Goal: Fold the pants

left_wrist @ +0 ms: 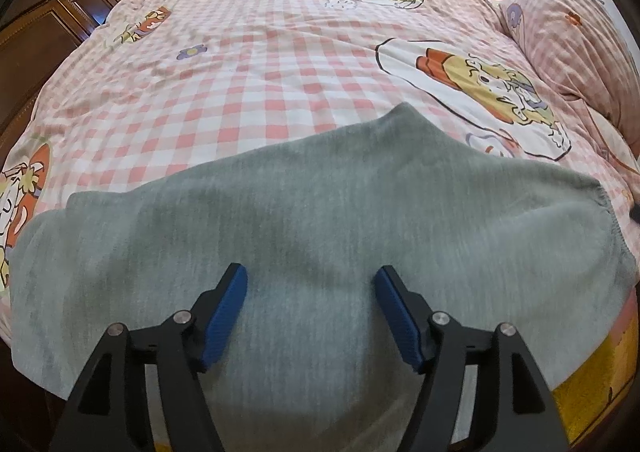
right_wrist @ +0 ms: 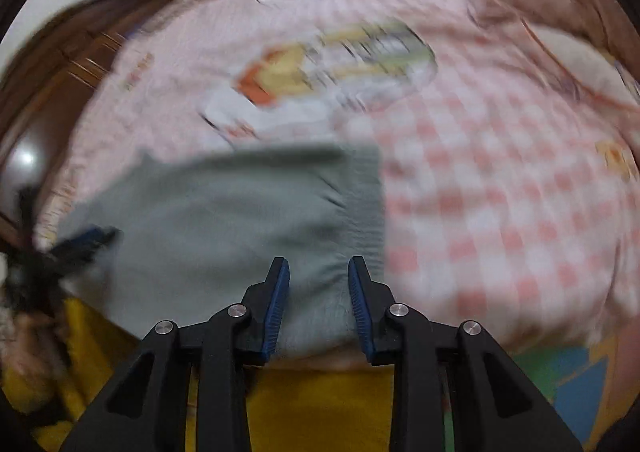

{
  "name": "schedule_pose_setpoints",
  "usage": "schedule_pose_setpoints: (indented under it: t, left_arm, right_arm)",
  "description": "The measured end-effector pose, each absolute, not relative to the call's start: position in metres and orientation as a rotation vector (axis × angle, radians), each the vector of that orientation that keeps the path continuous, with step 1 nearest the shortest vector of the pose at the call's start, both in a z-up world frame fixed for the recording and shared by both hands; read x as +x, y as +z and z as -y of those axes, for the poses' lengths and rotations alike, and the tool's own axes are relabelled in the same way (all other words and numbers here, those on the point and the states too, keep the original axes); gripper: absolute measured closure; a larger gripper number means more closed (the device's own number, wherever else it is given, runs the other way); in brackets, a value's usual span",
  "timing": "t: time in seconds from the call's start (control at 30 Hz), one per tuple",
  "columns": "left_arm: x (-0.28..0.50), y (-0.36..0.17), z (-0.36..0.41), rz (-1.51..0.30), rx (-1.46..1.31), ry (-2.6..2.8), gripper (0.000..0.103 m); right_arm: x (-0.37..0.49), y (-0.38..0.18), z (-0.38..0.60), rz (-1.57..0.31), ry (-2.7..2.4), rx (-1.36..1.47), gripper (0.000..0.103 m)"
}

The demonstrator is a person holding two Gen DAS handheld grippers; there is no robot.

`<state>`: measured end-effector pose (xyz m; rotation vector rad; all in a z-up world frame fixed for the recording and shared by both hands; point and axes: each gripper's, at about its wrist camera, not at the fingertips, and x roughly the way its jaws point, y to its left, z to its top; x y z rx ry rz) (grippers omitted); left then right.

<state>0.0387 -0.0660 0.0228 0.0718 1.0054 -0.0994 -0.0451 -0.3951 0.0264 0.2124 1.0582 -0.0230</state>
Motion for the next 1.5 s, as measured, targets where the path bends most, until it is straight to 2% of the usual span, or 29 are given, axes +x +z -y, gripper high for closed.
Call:
schedule_pose_setpoints:
  t: [0.03,0.13,0.27,0.5,0.73,1.0,1.5]
  left_arm:
    - [0.038,0.023,0.066,-1.005,0.072,-0.101,0.032]
    - [0.037,0.025,0.062,-1.009,0.060,-0.116,0.032]
    - [0.029,0.034,0.049,-1.007,0.045,-0.112,0.032]
    - [0.007,0.058,-0.008,-0.960,-0.019,-0.032,0.032]
    - [-0.030,0.068,-0.095,-0.936,-0.114,0.126,0.032]
    - [-0.070,0.056,-0.181,-0.934,-0.282,0.285,0.032]
    - [-0.084,0.042,-0.238,-0.880,-0.575,0.242,0.032]
  right_arm:
    - [-0.044,0.023,0.399,-1.073,-0.027,0.227,0.065]
    - [-0.047,0.029,0.411,-1.081,-0.034,0.339,0.065]
    - [-0.047,0.058,0.386,-1.051,-0.092,0.182,0.065]
    - [-0.028,0.092,0.307,-1.031,0.085,0.129,0.065]
    - [0.003,0.085,0.207,-1.086,0.275,0.030,0.065]
    - [0.032,0.078,0.097,-1.134,0.477,-0.081,0.065]
    - [0.090,0.066,-0.088,-1.151,0.755,-0.215,0.065]
